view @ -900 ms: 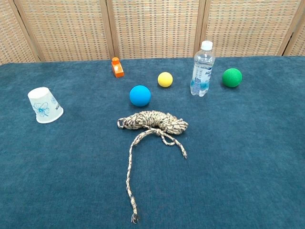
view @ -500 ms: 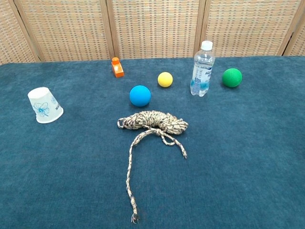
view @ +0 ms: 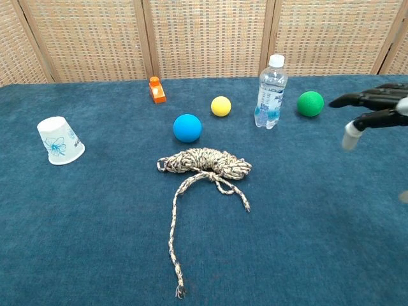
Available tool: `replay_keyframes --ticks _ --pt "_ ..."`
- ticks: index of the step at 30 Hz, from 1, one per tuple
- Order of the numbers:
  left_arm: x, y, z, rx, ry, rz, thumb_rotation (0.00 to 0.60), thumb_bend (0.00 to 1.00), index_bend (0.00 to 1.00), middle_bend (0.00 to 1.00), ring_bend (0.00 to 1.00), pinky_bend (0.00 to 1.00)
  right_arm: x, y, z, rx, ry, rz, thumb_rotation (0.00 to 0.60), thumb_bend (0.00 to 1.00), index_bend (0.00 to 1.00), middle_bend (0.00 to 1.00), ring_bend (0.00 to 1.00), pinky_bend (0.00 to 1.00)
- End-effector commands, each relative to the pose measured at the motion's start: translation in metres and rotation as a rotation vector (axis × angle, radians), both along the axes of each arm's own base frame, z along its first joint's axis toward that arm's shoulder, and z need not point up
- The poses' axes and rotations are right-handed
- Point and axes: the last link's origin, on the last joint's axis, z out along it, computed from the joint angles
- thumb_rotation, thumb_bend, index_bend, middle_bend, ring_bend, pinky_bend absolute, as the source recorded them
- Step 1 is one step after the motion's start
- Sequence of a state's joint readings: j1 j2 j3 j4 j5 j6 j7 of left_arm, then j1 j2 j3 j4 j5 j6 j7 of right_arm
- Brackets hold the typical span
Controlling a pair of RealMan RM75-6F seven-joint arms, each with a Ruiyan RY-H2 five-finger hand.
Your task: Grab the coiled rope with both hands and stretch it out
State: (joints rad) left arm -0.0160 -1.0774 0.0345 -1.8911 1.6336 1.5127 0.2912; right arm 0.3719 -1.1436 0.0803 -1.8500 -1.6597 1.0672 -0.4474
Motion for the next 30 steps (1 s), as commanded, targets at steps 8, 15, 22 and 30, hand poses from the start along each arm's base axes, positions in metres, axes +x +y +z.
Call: replay_keyframes --ticks 8,15,22,30 --pt "-0.001 0.007 -0.008 -0.017 0.020 0.025 0.600 0.00 0.00 0.00 0.00 0.00 0.041 -0.048 -0.064 0.111 0.124 0.270 0.600 0.17 0.42 0.00 0.00 0.00" --pt "-0.001 0.009 -0.010 -0.022 0.026 0.030 0.600 0.00 0.00 0.00 0.00 0.00 0.060 -0.055 -0.094 0.142 0.139 0.342 0.600 0.25 0.44 0.00 0.00 0.00" --pt "-0.002 0.011 -0.011 -0.028 0.028 0.038 0.600 0.00 0.00 0.00 0.00 0.00 0.072 -0.064 -0.136 0.157 0.200 0.426 0.600 0.25 0.46 0.00 0.00 0.00" --pt "-0.003 0.013 -0.013 -0.034 0.031 0.044 0.600 0.00 0.00 0.00 0.00 0.00 0.073 -0.076 -0.157 0.142 0.215 0.406 0.600 0.25 0.48 0.00 0.00 0.00"
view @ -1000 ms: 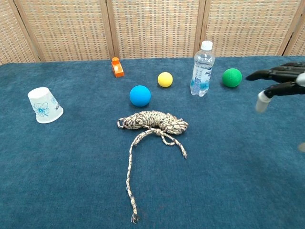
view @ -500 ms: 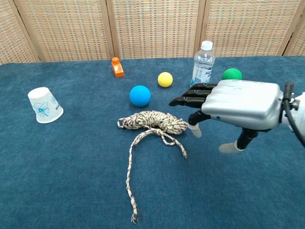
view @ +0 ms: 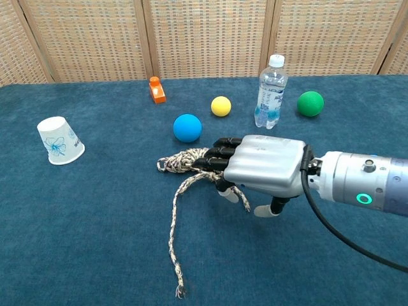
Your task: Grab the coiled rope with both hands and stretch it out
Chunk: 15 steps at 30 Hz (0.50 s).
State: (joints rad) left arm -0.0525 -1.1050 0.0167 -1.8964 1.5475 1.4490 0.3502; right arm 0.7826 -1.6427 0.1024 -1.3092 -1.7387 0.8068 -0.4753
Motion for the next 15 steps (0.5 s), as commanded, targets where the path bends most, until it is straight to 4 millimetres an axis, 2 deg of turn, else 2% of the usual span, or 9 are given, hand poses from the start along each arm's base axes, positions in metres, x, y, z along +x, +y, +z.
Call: replay_keyframes --ticks 1,15 --pt "0.000 0.000 -0.001 -0.004 0.004 0.001 0.600 0.00 0.00 0.00 0.00 0.00 0.003 -0.003 -0.007 0.000 -0.009 -0.012 0.600 0.25 0.48 0.00 0.00 0.00" --pt "0.000 0.002 -0.006 -0.013 0.017 0.008 0.600 0.00 0.00 0.00 0.00 0.00 0.005 -0.009 -0.019 -0.019 0.022 0.010 0.600 0.27 0.51 0.00 0.00 0.00"
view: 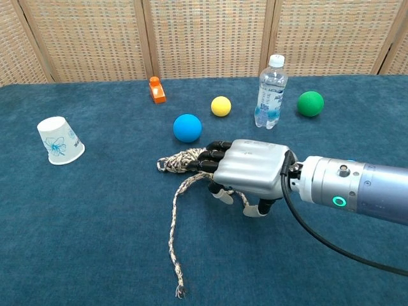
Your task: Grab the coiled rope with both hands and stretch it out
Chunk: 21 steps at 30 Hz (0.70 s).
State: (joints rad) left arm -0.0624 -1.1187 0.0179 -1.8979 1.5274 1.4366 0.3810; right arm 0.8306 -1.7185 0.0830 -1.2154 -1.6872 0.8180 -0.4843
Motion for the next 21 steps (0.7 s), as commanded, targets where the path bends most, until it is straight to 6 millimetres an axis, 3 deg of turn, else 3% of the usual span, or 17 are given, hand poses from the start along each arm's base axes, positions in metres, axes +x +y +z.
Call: replay_keyframes --ticks 1,21 --pt "0.000 0.000 -0.001 -0.004 0.002 -0.001 0.600 0.00 0.00 0.00 0.00 0.00 -0.001 -0.001 0.000 -0.007 0.015 0.013 0.600 0.27 0.51 0.00 0.00 0.00" --pt "0.001 0.001 -0.003 -0.010 0.005 -0.001 0.600 0.00 0.00 0.00 0.00 0.00 0.003 -0.004 0.009 -0.060 0.097 0.080 0.600 0.27 0.52 0.00 0.00 0.00"
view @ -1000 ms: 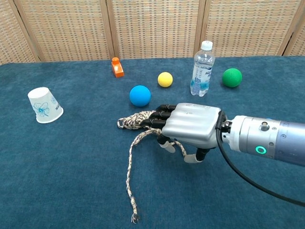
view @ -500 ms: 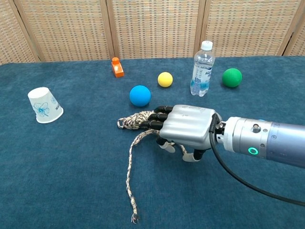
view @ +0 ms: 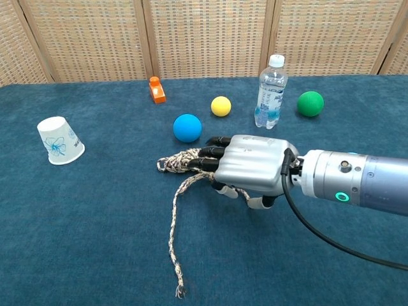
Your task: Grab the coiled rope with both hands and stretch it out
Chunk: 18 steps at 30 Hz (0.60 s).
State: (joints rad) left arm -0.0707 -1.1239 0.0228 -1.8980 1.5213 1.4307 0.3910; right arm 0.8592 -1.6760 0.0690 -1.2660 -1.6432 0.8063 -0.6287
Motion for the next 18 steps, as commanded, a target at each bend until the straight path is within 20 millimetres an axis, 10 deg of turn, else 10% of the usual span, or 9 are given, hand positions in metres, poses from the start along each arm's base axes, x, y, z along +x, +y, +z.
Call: replay_keyframes --ticks 1,18 --pt "0.000 0.000 0.000 0.000 -0.001 0.000 0.600 0.00 0.00 0.00 0.00 0.00 -0.001 -0.002 0.001 -0.007 0.016 -0.002 0.600 0.27 0.52 0.00 0.00 0.00" --pt "0.000 0.000 0.000 -0.005 -0.003 0.000 0.600 0.00 0.00 0.00 0.00 0.00 -0.005 -0.004 -0.011 -0.003 0.050 -0.039 0.600 0.32 0.56 0.00 0.00 0.00"
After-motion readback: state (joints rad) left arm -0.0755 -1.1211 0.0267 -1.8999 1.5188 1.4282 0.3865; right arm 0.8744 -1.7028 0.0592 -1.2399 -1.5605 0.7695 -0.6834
